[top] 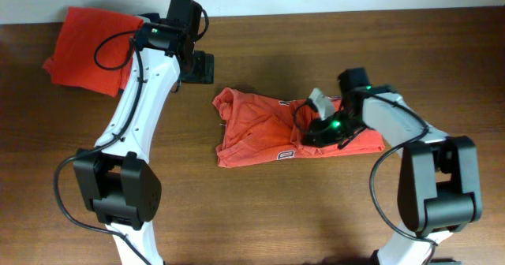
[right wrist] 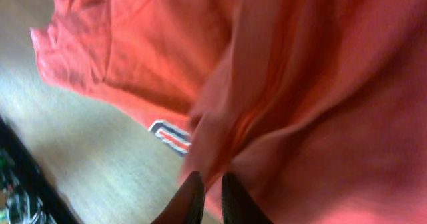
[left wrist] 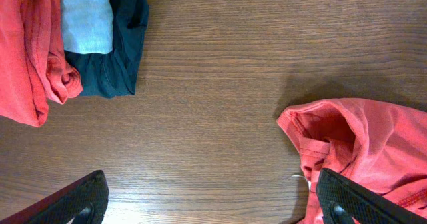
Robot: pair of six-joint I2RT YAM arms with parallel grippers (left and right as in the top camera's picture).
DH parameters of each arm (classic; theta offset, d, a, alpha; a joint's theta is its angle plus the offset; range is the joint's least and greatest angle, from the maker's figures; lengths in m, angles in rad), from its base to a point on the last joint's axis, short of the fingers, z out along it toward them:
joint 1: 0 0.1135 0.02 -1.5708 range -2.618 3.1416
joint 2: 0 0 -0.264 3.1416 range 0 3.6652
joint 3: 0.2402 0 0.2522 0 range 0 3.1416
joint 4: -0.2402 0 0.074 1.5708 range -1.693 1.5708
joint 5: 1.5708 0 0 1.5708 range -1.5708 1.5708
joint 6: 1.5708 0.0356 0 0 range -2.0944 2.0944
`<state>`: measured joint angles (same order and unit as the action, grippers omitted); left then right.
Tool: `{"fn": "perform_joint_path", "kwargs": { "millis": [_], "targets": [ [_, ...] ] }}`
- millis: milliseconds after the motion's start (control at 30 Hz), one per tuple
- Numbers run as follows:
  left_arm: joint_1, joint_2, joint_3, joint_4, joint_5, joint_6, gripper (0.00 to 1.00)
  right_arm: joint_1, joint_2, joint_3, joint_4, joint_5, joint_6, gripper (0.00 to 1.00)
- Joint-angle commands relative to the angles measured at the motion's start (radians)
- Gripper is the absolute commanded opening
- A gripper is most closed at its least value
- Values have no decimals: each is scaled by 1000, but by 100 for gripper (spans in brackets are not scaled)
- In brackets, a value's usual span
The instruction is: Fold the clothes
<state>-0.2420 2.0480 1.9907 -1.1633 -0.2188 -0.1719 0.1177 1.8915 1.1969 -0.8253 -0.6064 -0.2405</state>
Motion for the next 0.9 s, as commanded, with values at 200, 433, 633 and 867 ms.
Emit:
{"fn": "perform_joint_path", "kwargs": {
  "millis": [200,433,633,867],
  "targets": [
    [-4,-12,5,-1,-13,8,99,29,-43,68,-38,-48,-10,10],
    [-4,-12,5,-1,-13,8,99,-82,-77,251,-21,-89,-9,17],
    [-4,-12,5,-1,-13,8,99,-38,48,200,136,-2,48,19],
    [-4,-12,5,-1,-14,8,99,-20,238,200,224,-23,149,28]
  ]
}}
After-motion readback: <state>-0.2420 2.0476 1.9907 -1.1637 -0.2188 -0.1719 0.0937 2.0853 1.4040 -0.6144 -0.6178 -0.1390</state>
